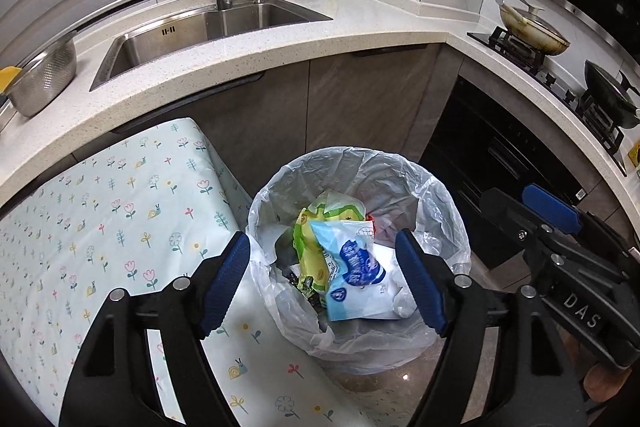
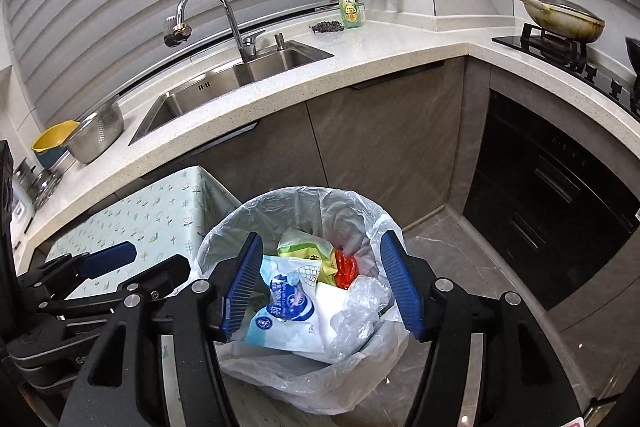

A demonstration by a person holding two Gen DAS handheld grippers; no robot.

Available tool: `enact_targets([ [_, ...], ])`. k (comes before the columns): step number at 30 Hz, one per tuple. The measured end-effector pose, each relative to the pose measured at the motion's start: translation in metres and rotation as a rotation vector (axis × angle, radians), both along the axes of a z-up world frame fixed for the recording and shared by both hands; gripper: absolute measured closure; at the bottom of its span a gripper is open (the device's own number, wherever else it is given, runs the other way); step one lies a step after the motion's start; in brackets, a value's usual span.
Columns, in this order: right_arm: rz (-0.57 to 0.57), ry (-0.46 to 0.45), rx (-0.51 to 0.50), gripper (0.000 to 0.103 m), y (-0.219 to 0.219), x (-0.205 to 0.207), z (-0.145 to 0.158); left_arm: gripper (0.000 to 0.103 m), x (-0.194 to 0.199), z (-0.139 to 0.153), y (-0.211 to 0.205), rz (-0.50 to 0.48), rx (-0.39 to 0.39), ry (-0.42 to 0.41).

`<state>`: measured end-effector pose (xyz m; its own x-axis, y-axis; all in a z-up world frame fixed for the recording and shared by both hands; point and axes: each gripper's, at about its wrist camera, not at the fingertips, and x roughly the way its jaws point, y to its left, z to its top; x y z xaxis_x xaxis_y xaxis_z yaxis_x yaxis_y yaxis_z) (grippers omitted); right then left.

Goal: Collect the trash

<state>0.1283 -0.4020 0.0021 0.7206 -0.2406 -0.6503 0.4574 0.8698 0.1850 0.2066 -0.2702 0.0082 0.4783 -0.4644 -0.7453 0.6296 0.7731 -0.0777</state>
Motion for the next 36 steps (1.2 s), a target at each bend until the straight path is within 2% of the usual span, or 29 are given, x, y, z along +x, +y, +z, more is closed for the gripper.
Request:
enact_targets([
  [12, 0.014, -0.03, -0.032, 0.039, 0.019, -0.021, 0.028, 0.028, -0.02, 0.027, 0.023, 0.017, -0.029, -0.034],
  [15, 0.021, -0.044, -0.042, 0.032, 0.027, -0.028, 0.036, 0.027, -0.024, 0.033, 0.031, 0.028, -0.035, -0.04],
  [19, 0.027, -0.055, -0.054, 0.028, 0.038, -0.036, 0.046, 0.02, -0.031, 0.042, 0.045, 0.051, -0.046, -0.059],
  [25, 0.04, -0.062, -0.075, 0.021, 0.055, -0.048, 0.057, 0.019, -0.044, 0.054, 0.062, 0.064, -0.056, -0.08],
  [36, 0.062, -0.045, -0.084, 0.016, 0.086, -0.069, 0.064, 0.011, -0.065, 0.062, 0.099, 0.104, -0.06, -0.106],
])
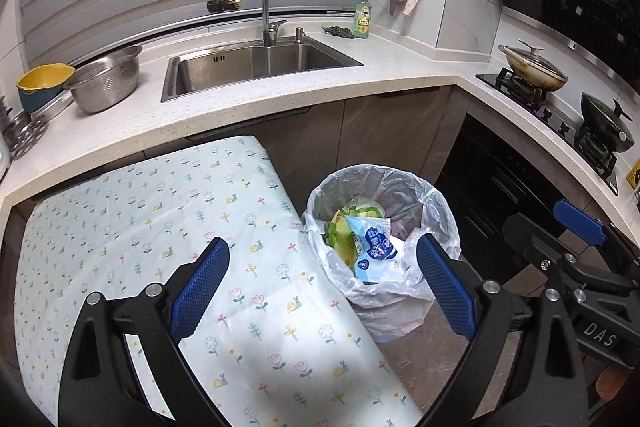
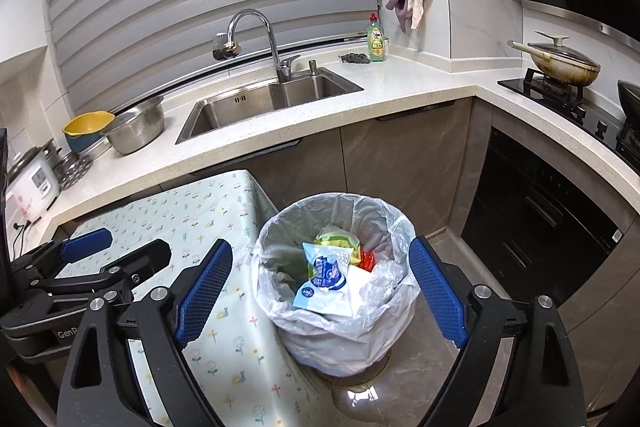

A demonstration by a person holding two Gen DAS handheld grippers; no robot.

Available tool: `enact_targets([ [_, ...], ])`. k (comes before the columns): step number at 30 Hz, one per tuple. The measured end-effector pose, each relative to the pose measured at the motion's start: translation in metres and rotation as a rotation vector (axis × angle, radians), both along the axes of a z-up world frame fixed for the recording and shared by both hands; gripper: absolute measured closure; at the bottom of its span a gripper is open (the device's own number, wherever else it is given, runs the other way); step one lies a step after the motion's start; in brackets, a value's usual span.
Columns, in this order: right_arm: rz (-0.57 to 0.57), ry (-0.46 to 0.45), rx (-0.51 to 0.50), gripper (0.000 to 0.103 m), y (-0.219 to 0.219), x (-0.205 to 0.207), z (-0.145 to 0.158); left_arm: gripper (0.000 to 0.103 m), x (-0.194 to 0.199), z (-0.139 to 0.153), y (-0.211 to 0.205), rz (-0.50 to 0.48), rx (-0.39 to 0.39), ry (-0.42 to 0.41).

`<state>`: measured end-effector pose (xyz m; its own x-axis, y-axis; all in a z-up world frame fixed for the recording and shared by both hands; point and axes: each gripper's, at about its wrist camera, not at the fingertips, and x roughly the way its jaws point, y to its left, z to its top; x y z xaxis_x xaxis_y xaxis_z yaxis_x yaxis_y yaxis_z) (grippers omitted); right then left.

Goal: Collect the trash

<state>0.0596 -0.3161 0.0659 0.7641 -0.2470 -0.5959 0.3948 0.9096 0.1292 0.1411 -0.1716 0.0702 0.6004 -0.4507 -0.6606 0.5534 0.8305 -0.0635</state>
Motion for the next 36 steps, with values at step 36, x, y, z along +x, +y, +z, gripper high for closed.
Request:
enact_targets([
  [36, -0.06, 0.085, -0.035, 0.006, 0.035, -0.049, -0.054, 0.007, -0.037, -0.047, 0.073, 0.128, 0.084, -0.015],
])
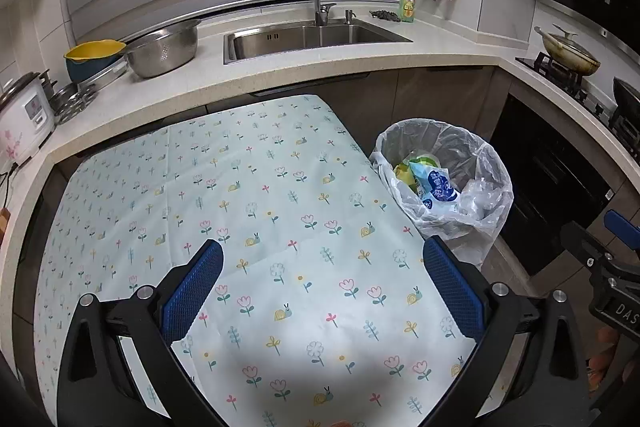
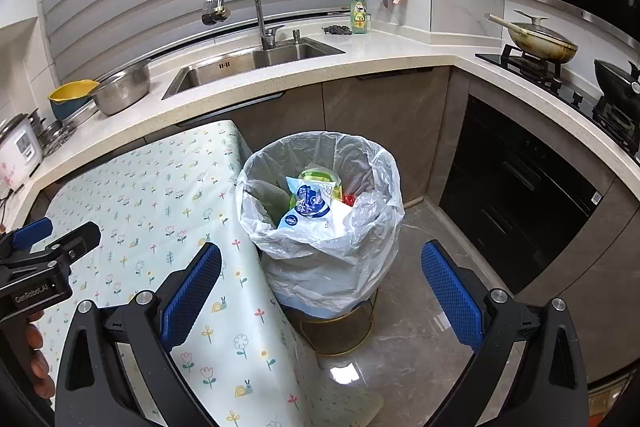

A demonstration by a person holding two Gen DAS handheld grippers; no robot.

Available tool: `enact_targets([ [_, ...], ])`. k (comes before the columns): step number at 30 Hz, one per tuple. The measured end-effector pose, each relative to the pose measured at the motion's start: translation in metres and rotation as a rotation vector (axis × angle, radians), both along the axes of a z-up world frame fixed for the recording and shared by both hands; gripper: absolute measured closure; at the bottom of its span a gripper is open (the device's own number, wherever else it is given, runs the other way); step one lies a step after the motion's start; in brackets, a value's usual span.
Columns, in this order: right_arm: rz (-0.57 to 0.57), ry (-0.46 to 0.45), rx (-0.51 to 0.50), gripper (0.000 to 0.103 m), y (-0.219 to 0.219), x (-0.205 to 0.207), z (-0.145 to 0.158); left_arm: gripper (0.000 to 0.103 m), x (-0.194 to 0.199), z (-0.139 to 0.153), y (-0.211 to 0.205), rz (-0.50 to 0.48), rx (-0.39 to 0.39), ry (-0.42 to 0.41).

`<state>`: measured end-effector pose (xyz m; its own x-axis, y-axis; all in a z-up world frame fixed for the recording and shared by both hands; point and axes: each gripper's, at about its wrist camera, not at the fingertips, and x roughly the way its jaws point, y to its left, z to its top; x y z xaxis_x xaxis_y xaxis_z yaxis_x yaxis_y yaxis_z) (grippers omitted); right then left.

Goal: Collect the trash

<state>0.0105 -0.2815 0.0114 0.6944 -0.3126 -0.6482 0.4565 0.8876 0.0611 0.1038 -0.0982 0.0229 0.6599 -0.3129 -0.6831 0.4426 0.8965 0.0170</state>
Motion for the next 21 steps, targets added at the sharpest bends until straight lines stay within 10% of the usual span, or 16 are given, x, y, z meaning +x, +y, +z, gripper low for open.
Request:
enact_targets([
  [21, 0.003, 0.016, 0.016, 0.006, -0.003, -0.001, -0.016, 0.007, -0.004, -0.016, -0.014, -0.006, 0.026, -0.011],
])
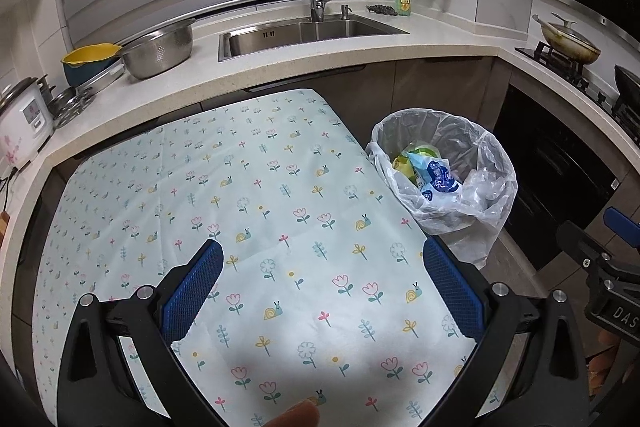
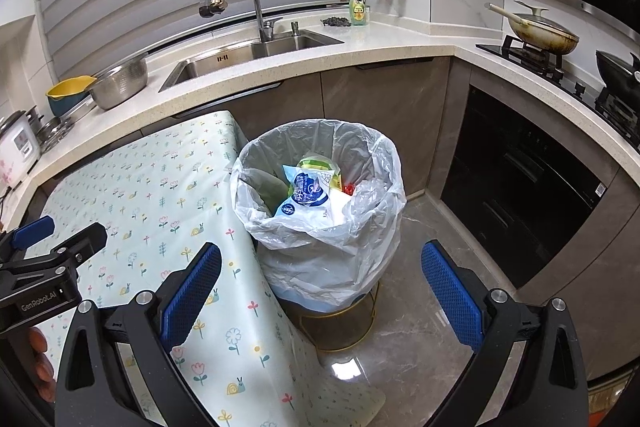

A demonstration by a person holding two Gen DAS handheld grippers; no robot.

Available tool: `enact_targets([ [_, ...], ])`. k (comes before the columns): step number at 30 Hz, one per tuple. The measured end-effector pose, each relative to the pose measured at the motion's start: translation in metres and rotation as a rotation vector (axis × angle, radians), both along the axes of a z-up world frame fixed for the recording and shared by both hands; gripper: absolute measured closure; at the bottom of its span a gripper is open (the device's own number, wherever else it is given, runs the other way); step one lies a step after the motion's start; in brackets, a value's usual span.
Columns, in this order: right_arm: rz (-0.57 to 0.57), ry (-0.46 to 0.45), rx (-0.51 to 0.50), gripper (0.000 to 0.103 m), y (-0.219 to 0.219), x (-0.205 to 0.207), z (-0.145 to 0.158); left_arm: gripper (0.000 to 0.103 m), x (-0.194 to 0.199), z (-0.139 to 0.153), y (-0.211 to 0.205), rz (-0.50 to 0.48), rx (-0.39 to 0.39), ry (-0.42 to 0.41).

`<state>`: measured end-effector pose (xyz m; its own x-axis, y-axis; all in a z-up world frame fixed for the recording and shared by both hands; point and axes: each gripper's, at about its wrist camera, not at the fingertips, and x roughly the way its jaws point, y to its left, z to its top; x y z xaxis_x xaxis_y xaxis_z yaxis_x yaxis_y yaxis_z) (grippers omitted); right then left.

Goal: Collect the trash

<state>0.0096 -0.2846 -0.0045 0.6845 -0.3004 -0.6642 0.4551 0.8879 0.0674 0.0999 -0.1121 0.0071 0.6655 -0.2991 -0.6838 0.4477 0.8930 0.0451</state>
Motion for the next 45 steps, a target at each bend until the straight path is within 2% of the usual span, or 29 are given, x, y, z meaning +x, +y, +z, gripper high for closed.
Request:
enact_targets([
  [28, 0.018, 0.022, -0.007, 0.006, 0.001, 0.004, -0.011, 0.007, -0.003, -0.012, -0.009, -0.015, 0.009, 0.041],
  [45, 0.016, 0.03, -0.008, 0.006, 0.001, -0.002, -0.016, 0.007, -0.008, -0.015, -0.012, -0.017, 0.028, 0.031],
])
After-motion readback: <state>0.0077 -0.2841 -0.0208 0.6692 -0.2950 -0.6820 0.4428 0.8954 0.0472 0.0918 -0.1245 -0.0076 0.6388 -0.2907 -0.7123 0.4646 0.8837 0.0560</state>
